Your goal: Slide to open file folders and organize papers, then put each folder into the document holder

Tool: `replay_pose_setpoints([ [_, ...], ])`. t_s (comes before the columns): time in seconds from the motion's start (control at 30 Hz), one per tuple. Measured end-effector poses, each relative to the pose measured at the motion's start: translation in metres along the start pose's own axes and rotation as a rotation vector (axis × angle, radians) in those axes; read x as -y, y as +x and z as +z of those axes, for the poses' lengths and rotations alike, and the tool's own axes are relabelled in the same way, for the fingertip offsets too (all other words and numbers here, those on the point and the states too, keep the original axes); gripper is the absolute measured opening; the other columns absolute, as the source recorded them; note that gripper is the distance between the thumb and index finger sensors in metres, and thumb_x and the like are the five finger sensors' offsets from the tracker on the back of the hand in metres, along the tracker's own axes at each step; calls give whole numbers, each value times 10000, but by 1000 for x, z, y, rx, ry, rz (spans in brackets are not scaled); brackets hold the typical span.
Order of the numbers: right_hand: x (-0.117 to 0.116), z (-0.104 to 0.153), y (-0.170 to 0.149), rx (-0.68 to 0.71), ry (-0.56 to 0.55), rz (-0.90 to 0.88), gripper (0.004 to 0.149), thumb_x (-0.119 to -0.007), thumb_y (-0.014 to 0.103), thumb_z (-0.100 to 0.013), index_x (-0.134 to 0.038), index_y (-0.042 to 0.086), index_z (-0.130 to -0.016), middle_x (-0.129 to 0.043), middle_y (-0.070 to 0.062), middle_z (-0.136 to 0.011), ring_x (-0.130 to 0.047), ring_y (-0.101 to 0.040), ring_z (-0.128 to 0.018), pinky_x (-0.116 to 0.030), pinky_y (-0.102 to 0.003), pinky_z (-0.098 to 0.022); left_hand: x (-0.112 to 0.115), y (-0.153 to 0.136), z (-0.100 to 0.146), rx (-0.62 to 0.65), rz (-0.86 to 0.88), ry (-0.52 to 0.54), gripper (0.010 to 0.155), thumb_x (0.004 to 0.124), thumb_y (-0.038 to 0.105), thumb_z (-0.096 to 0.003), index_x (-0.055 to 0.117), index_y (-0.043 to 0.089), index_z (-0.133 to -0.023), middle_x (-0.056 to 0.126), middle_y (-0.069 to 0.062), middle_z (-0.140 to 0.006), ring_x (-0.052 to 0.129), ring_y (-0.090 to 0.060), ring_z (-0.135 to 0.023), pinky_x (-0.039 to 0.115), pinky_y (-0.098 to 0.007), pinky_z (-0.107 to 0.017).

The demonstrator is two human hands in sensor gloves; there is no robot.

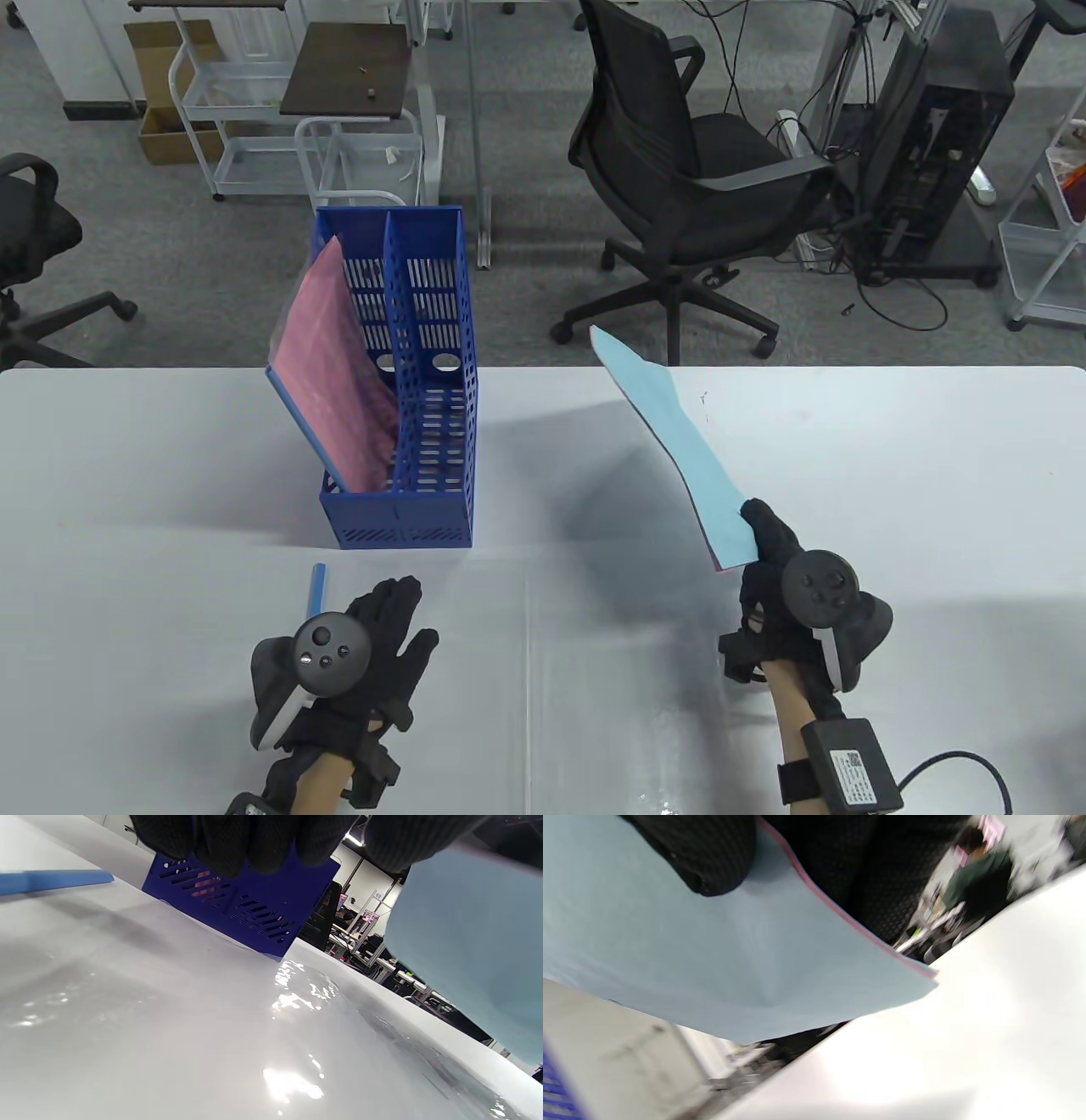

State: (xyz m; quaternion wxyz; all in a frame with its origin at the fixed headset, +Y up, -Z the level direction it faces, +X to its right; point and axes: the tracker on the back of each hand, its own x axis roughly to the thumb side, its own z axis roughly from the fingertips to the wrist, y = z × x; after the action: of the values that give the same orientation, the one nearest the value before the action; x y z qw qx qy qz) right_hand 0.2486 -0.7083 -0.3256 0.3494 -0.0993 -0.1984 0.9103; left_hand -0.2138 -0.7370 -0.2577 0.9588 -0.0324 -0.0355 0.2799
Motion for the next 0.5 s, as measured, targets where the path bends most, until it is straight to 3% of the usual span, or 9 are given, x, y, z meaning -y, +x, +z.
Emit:
replay_pose_setpoints([
  [0.13, 7, 18, 21, 106, 99, -360, 438, -776, 355, -387, -820, 423, -817, -972, 42, -821, -1054, -181, -687, -914, -402, -553, 4, 2, 0, 33, 110, -22, 698, 749, 556, -464, 596, 321, -1103, 686, -14, -1149, 757, -328, -1060, 664, -561, -753],
  [0.27, 10, 37, 46, 208, 229, -554, 438, -778, 344, -386, -827, 421, -815, -968, 37, -830, -1042, -191, -699, -890, -418, -570, 14, 1, -3, 80, 349, -101, 745, 754, 559, -467, 509, 314, -1126, 643, -20, -1165, 727, -325, -1078, 648, -558, -764],
  [0.5, -27, 74, 78, 277, 594, -757, 438, -777, 347, -394, -826, 413, -825, -961, 39, -844, -1031, -194, -719, -874, -430, -587, 35, -4, -13, 241, 933, -329, 894, 814, 567, -451, 311, 313, -1145, 444, 7, -1222, 530, -311, -1165, 525, -587, -812],
])
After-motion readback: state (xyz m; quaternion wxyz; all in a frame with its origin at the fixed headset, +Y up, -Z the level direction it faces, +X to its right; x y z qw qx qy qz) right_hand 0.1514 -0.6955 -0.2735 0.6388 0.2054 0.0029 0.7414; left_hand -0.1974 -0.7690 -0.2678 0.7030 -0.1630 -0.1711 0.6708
